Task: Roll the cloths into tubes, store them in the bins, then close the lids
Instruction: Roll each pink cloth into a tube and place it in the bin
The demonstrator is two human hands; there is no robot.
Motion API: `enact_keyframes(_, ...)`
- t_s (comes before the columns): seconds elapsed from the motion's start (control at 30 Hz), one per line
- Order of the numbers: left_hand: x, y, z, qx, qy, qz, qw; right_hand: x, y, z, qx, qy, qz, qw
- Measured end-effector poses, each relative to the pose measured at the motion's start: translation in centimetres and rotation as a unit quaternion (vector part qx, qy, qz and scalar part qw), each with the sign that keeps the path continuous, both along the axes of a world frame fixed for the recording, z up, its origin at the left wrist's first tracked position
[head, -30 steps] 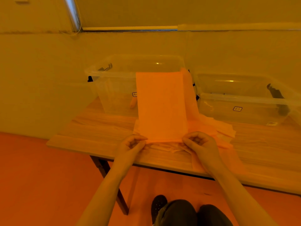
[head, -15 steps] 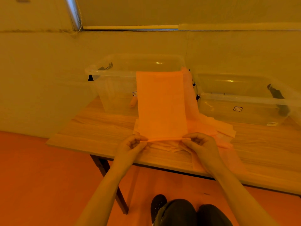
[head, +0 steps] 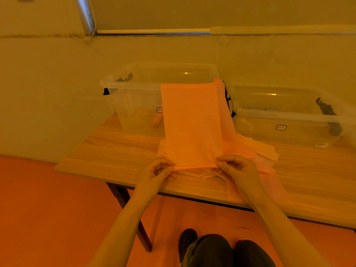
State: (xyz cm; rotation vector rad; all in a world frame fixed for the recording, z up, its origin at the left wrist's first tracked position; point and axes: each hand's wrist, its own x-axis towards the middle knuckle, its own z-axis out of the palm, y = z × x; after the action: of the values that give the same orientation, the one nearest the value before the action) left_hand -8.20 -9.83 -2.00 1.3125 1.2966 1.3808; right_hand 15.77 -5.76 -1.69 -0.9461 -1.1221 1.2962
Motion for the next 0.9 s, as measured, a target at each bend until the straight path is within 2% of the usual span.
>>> enact_keyframes(0.17,-0.29,0.04,-0.27,-0.035,0.005,0.016,0.999,0.52,-0.12,-0.15,0.025,-0.096,0.0,0.995)
enact_keyframes(0.37,-0.12,0.02,-0.21,-0.022,0.009,0.014,1.0,0.29,-0.11,-0.1,0.019,-0.074,0.005,0.997)
enact_keyframes(0.57,0.07,0.36,-0.28,0.005,0.06,0.005,0.998,0.32,0.09,-0.42,0.017,-0.066,0.005,0.998)
enact_keyframes(0.8,0.08,0.49,-0.57,0.023,0.059,-0.007,0.998,-0.06,0.1,-0.07,0.001,-0.019,-0.002,1.0)
enact_keyframes(0.9,0.03,0.39,-0.69,0.012,0.046,-0.003,0.999,0.08,0.1,-0.09,0.004,-0.027,-0.002,1.0)
